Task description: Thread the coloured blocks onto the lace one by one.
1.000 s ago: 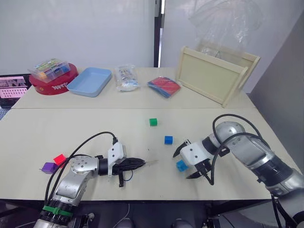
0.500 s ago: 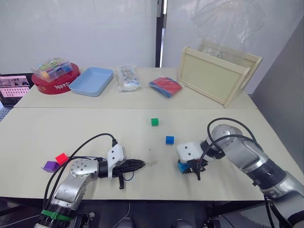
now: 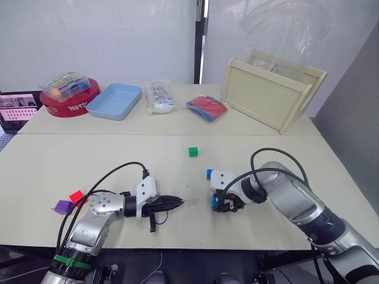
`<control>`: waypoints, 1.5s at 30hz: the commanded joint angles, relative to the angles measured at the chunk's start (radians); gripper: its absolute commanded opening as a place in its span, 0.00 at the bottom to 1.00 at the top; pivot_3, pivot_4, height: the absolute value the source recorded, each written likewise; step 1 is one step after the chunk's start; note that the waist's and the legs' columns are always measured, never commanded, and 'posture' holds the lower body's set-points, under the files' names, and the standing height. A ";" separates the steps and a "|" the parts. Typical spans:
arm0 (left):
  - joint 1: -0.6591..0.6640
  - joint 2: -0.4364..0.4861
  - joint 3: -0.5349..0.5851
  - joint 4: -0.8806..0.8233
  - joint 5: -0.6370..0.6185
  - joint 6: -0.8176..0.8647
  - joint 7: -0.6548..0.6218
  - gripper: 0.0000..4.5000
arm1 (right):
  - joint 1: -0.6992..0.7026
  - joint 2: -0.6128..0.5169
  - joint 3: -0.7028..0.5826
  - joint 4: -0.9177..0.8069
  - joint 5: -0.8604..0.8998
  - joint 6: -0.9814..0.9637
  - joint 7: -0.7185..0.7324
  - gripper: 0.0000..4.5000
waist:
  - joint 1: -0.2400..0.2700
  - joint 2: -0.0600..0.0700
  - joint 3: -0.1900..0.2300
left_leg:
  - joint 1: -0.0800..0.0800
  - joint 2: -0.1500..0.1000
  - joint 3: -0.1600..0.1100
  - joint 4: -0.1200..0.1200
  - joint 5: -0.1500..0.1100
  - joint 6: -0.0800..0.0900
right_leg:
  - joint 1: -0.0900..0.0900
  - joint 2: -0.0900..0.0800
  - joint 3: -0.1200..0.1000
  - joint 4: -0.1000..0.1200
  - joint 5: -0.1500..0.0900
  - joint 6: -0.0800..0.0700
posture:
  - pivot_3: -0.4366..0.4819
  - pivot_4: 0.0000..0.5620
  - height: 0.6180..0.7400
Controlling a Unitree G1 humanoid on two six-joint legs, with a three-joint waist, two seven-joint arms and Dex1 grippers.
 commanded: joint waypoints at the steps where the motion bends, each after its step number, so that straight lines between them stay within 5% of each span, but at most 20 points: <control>1: -0.033 0.002 -0.030 0.002 0.007 -0.012 -0.031 0.00 | 0.008 0.000 0.035 -0.029 0.006 -0.018 -0.012 0.31 | -0.002 0.000 0.000 | 0.000 0.000 0.000 0.000 0.000 0.000 | 0.000 0.000 0.000 0.000 0.000 0.000 | 0.48 0.27 1.00; 25: -0.064 -0.038 -0.098 0.019 0.052 -0.005 0.003 0.00 | 0.024 -0.020 0.048 -0.063 0.052 -0.019 -0.010 0.31 | -0.003 -0.001 0.000 | 0.000 0.000 0.000 0.000 0.000 0.000 | 0.000 0.000 0.000 0.000 0.000 0.000 | 0.48 0.27 1.00; 45: -0.166 -0.181 -0.197 0.113 0.117 0.003 0.038 0.00 | -0.004 -0.009 0.065 -0.076 0.074 0.013 -0.043 0.31 | -0.001 -0.001 -0.001 | 0.000 0.000 0.000 0.001 0.000 0.000 | 0.000 0.000 0.000 0.001 0.000 0.000 | 0.48 0.27 1.00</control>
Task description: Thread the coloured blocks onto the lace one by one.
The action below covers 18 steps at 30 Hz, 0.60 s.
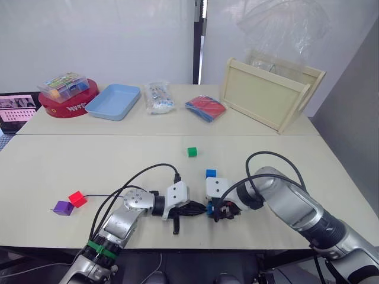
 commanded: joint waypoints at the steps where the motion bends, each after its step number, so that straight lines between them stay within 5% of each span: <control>1: -0.018 -0.027 -0.003 -0.009 -0.021 0.029 0.004 0.12 | -0.005 0.007 0.014 -0.018 0.018 0.006 -0.004 0.31 | 0.001 0.000 0.000 | 0.000 0.000 0.000 0.000 0.000 0.000 | 0.000 0.000 0.000 0.000 0.000 0.000 | 0.48 0.27 1.00; 7: -0.005 0.057 0.007 -0.097 -0.024 0.093 -0.039 0.52 | -0.001 -0.001 0.007 -0.018 0.022 0.014 -0.013 0.31 | -0.002 0.000 0.000 | 0.000 0.000 0.000 0.000 0.000 0.000 | 0.000 0.000 0.000 0.000 0.000 0.000 | 0.48 0.27 1.00; 18: 0.058 0.214 0.045 -0.207 -0.030 0.177 -0.036 0.53 | 0.005 -0.013 0.006 -0.022 0.032 0.022 -0.038 0.31 | 0.000 0.000 0.000 | 0.000 0.000 0.000 0.000 0.000 0.000 | 0.000 0.000 0.000 0.000 0.000 0.000 | 0.48 0.27 1.00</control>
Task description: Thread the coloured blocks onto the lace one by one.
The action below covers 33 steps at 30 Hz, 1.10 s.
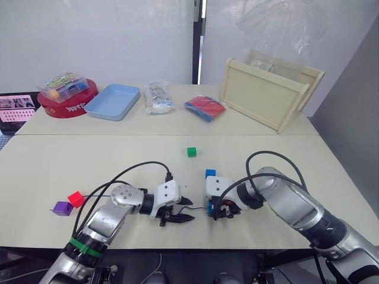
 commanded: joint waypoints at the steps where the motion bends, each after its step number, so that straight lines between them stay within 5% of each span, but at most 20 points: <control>1: 0.008 0.012 0.031 -0.040 -0.019 0.014 0.010 0.53 | 0.005 -0.009 0.006 -0.020 0.010 0.006 -0.005 0.31 | 0.002 0.000 0.000 | 0.000 0.000 0.000 0.000 0.000 0.000 | 0.000 0.000 0.000 0.000 0.000 0.000 | 0.48 0.27 1.00; 9: -0.014 -0.033 0.014 0.012 0.010 -0.004 0.052 0.00 | -0.001 -0.008 0.011 -0.017 0.016 0.006 -0.012 0.31 | 0.002 0.000 0.000 | 0.000 0.000 0.000 0.000 0.000 0.000 | 0.000 0.000 0.000 0.000 0.000 0.000 | 0.48 0.27 1.00; 30: -0.100 -0.182 -0.044 0.129 0.029 -0.054 0.040 0.00 | 0.004 -0.001 0.013 -0.018 0.021 0.011 -0.032 0.31 | 0.001 0.000 0.000 | 0.000 0.000 0.000 0.001 0.000 0.000 | 0.000 0.000 0.000 0.000 0.000 0.000 | 0.48 0.27 1.00; 33: -0.090 -0.167 -0.015 0.114 -0.002 -0.036 0.025 0.19 | 0.007 0.001 0.011 -0.025 0.031 0.020 -0.028 0.31 | 0.001 0.000 0.000 | 0.000 0.000 0.000 0.001 0.000 0.000 | 0.000 0.000 0.000 0.000 0.000 0.000 | 0.48 0.27 1.00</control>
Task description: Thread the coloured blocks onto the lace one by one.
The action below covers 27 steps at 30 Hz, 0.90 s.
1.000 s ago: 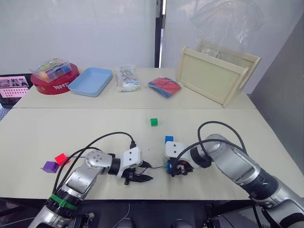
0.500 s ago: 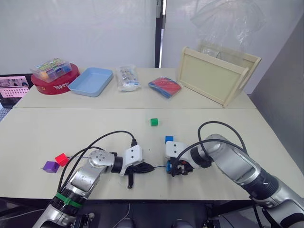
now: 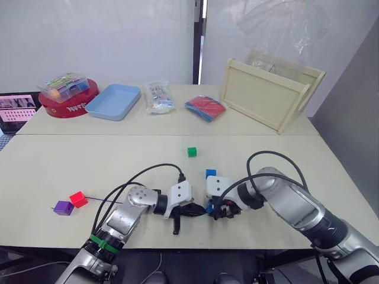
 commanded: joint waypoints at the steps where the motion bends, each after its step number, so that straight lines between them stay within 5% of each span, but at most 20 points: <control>1: -0.002 0.014 0.043 -0.036 -0.046 0.014 -0.016 0.25 | 0.007 0.006 0.007 -0.025 0.019 0.017 -0.003 0.31 | -0.001 0.000 0.000 | 0.000 0.000 0.000 0.000 0.000 0.000 | 0.000 0.000 0.000 0.000 0.000 0.000 | 0.48 0.27 1.00; 6: 0.017 0.052 0.086 -0.060 -0.076 0.014 -0.026 0.62 | 0.000 0.006 -0.021 -0.047 0.060 0.052 0.005 0.31 | -0.001 0.000 0.000 | 0.000 0.000 0.000 0.000 0.000 0.000 | 0.000 0.000 0.000 0.000 0.000 0.000 | 0.48 0.27 1.00; 7: 0.022 0.057 0.091 -0.059 -0.076 0.008 -0.025 0.70 | -0.003 -0.001 -0.026 -0.054 0.065 0.054 0.007 0.54 | 0.000 0.000 0.000 | 0.000 0.000 0.000 0.000 0.000 0.000 | 0.000 0.000 0.000 0.000 0.000 0.000 | 0.48 0.27 1.00; 11: 0.032 0.062 0.090 -0.055 -0.081 -0.013 -0.040 0.99 | -0.006 -0.079 -0.053 -0.104 0.075 0.046 0.026 0.84 | 0.003 0.000 0.000 | -0.001 0.000 0.000 0.000 0.000 0.000 | 0.000 0.000 0.000 0.000 0.000 0.000 | 0.48 0.27 1.00; 13: 0.027 0.053 0.084 -0.048 -0.090 -0.031 -0.057 1.00 | -0.006 -0.132 -0.099 -0.150 0.105 0.057 0.044 0.99 | 0.007 0.000 0.000 | -0.001 -0.001 0.000 0.000 0.000 0.000 | 0.000 -0.001 0.000 -0.001 0.000 0.000 | 0.48 0.27 1.00; 20: -0.024 -0.059 0.044 0.049 -0.090 -0.117 -0.084 1.00 | 0.112 -0.313 -0.309 -0.252 0.209 0.101 0.044 0.99 | 0.016 0.000 0.000 | -0.002 -0.001 0.000 0.001 0.000 0.001 | 0.000 -0.001 -0.001 -0.002 0.000 0.000 | 0.48 0.27 1.00; 27: -0.077 -0.119 -0.009 0.164 -0.019 -0.222 -0.077 1.00 | 0.191 -0.329 -0.373 -0.288 0.242 0.149 -0.050 0.99 | 0.006 0.000 0.000 | -0.002 -0.001 0.001 0.001 0.000 0.001 | 0.000 -0.001 0.000 -0.001 0.000 0.000 | 0.48 0.27 1.00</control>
